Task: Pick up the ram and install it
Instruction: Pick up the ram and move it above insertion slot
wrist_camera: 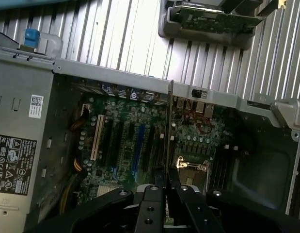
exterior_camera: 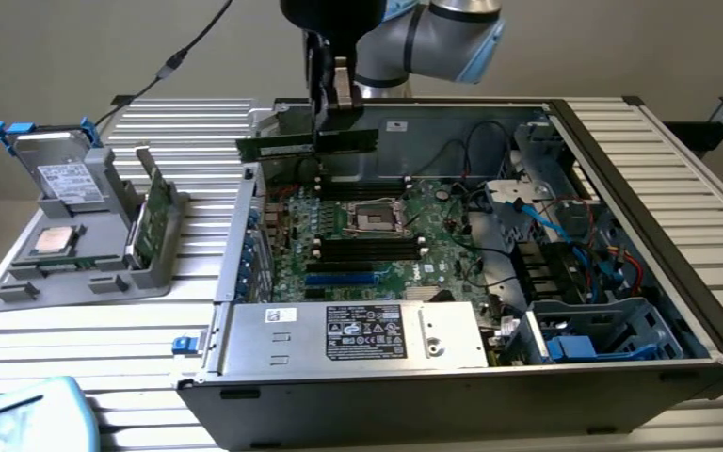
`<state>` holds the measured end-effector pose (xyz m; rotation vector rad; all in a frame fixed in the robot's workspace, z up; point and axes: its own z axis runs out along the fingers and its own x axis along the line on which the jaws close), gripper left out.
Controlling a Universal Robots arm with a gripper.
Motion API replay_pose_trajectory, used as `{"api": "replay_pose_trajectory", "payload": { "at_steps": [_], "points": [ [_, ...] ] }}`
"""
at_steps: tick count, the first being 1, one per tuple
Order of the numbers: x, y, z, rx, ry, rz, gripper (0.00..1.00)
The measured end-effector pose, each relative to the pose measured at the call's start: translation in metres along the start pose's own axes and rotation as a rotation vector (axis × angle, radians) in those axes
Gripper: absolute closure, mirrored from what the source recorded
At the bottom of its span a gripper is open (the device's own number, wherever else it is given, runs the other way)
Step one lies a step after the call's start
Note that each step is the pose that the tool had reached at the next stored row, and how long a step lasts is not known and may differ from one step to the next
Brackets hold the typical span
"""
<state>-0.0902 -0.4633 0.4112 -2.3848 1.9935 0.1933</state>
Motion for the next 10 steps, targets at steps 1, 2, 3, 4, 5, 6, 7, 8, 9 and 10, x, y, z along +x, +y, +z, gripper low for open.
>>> {"api": "replay_pose_trajectory", "payload": {
  "at_steps": [1, 2, 3, 4, 5, 6, 7, 8, 9, 10],
  "points": [
    [0.0, -0.0011, 0.0002, -0.001, 0.0069, 0.002, 0.86],
    [0.0, -0.002, 0.0006, -0.0014, 0.0108, 0.006, 0.86],
    [0.001, -0.0029, 0.0016, -0.0012, 0.0129, 0.011, 0.86],
    [0.001, -0.0036, 0.003, -0.0006, 0.0129, 0.018, 0.86],
    [0.001, -0.0041, 0.0048, 0.0003, 0.0124, 0.026, 0.86],
    [0.001, -0.0047, 0.0065, 0.0011, 0.0119, 0.035, 0.86],
    [0.002, -0.0053, 0.0084, 0.002, 0.0115, 0.044, 0.86],
    [0.002, -0.0059, 0.01, 0.0029, 0.011, 0.052, 0.86],
    [0.002, -0.007, 0.0108, 0.0032, 0.0123, 0.057, 0.86],
    [0.003, -0.0086, 0.0112, 0.003, 0.015, 0.059, 0.86]
  ]
}}
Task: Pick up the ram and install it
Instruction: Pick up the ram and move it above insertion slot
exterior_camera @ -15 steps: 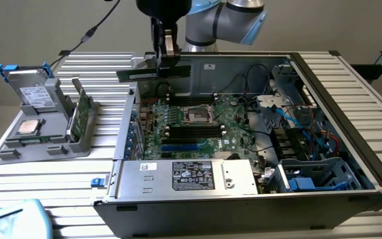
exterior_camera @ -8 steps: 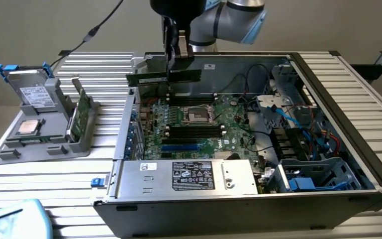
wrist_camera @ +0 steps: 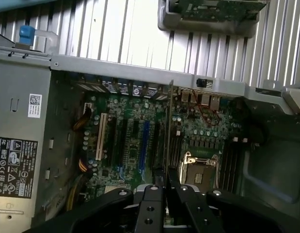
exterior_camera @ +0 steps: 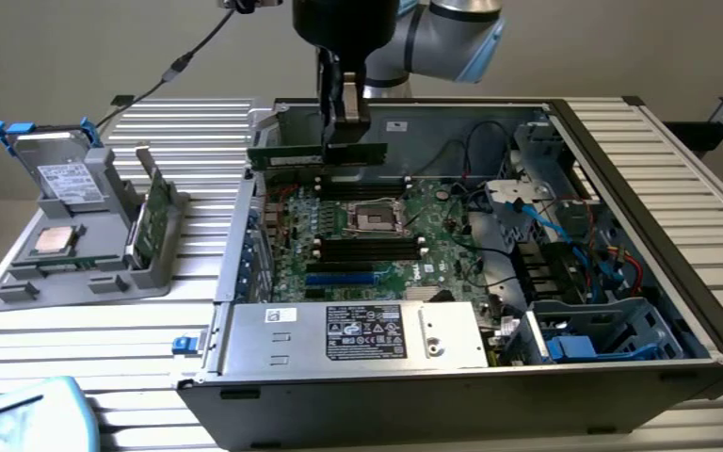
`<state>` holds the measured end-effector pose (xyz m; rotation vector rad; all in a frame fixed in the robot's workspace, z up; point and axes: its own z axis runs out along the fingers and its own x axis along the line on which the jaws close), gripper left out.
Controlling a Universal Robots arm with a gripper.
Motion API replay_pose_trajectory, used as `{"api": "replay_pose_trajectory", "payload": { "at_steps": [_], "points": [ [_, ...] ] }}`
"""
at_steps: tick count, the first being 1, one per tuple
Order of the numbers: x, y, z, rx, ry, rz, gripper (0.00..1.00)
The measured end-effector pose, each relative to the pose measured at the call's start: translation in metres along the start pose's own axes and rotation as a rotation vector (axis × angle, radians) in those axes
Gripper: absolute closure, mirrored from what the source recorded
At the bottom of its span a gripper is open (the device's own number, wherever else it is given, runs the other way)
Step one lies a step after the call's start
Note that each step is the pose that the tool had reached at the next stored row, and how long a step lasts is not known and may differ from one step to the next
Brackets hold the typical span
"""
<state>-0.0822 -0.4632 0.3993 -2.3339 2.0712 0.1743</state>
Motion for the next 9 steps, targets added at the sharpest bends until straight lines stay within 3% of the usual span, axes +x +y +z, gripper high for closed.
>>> {"api": "replay_pose_trajectory", "payload": {
  "at_steps": [9],
  "points": [
    [0.003, -0.0264, 0.0005, -0.0037, 0.0359, 0.006, 0.86]
  ]
}}
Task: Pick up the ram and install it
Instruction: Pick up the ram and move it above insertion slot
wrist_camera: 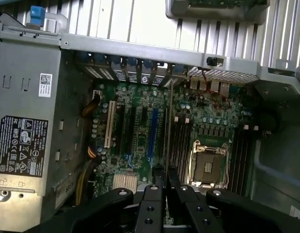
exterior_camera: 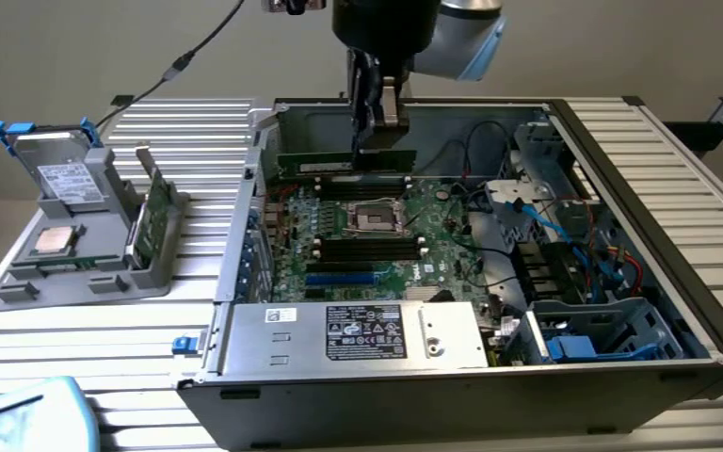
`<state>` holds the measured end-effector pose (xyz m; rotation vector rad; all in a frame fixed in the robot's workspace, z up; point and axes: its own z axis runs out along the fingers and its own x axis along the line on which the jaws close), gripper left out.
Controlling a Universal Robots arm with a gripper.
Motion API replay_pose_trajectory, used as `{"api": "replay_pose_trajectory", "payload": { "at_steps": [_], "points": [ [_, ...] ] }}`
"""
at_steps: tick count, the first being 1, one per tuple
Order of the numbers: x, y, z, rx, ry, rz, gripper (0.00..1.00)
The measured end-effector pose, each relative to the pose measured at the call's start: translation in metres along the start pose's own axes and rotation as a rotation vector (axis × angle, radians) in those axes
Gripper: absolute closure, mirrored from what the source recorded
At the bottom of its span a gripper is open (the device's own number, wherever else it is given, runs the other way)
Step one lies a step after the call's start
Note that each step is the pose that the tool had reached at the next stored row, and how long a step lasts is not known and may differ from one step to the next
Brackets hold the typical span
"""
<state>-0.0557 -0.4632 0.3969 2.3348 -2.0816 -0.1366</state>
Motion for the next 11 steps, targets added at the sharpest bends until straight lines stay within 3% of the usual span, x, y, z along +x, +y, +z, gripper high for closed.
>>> {"api": "replay_pose_trajectory", "payload": {
  "at_steps": [5, 11],
  "points": [
    [0.002, -0.0182, -0.0002, -0.0017, 0.0149, 0.001, 0.86],
    [0.003, -0.0357, 0.007, -0.0031, 0.0159, 0.007, 0.86]
  ]
}}
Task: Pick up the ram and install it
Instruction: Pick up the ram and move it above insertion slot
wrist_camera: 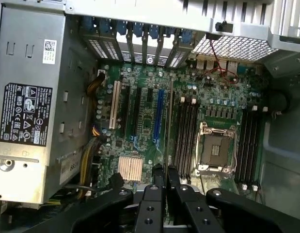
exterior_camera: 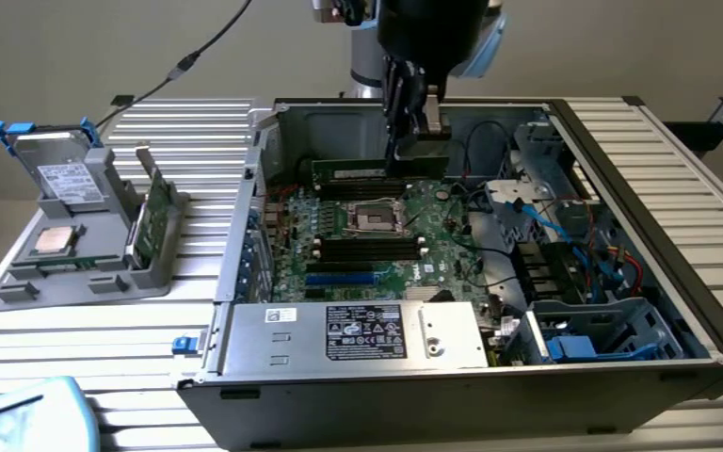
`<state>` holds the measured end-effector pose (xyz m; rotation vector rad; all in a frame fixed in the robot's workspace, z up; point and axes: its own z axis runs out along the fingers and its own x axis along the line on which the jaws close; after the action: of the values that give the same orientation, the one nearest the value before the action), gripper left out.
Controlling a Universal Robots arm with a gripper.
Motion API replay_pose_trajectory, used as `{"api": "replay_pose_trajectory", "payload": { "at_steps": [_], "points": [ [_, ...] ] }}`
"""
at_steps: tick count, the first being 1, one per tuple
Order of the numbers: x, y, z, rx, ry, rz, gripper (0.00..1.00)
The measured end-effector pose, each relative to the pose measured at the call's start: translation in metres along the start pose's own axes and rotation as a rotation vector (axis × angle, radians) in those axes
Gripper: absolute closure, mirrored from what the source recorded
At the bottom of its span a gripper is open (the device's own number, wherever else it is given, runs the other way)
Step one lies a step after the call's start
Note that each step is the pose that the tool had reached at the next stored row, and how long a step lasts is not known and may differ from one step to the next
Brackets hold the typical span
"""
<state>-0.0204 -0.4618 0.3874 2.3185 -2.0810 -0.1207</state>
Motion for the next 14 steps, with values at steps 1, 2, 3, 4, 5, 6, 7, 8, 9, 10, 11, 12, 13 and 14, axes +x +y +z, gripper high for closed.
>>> {"api": "replay_pose_trajectory", "payload": {
  "at_steps": [1, 2, 3, 4, 5, 6, 7, 8, 9, 10, 11, 12, 13, 14],
  "points": [
    [0.0, -0.0023, 0.0017, -0.0001, -0.0003, 0.003, 0.86],
    [0.0, -0.0043, 0.0033, -0.0002, -0.0004, 0.007, 0.86],
    [0.001, -0.0064, 0.0051, -0.0003, -0.0008, 0.011, 0.86],
    [0.001, -0.0081, 0.0068, -0.0003, -0.0012, 0.016, 0.86],
    [0.001, -0.0097, 0.0085, -0.0003, -0.0016, 0.021, 0.86],
    [0.001, -0.011, 0.0101, -0.0003, -0.002, 0.026, 0.86],
    [0.001, -0.0125, 0.012, -0.0003, -0.0025, 0.032, 0.86],
    [0.001, -0.0136, 0.0137, -0.0004, -0.0028, 0.037, 0.86],
    [0.001, -0.0144, 0.0155, -0.0004, -0.0032, 0.042, 0.86],
    [0.001, -0.0149, 0.0173, -0.0004, -0.0036, 0.047, 0.86],
    [0.001, -0.0152, 0.019, -0.0006, -0.0037, 0.052, 0.86],
    [0.0, -0.0155, 0.0209, -0.0007, -0.0041, 0.055, 0.86],
    [-0.001, -0.0157, 0.0227, -0.0009, -0.0045, 0.057, 0.86],
    [-0.002, -0.016, 0.0246, -0.0013, -0.0047, 0.059, 0.86]
  ]
}}
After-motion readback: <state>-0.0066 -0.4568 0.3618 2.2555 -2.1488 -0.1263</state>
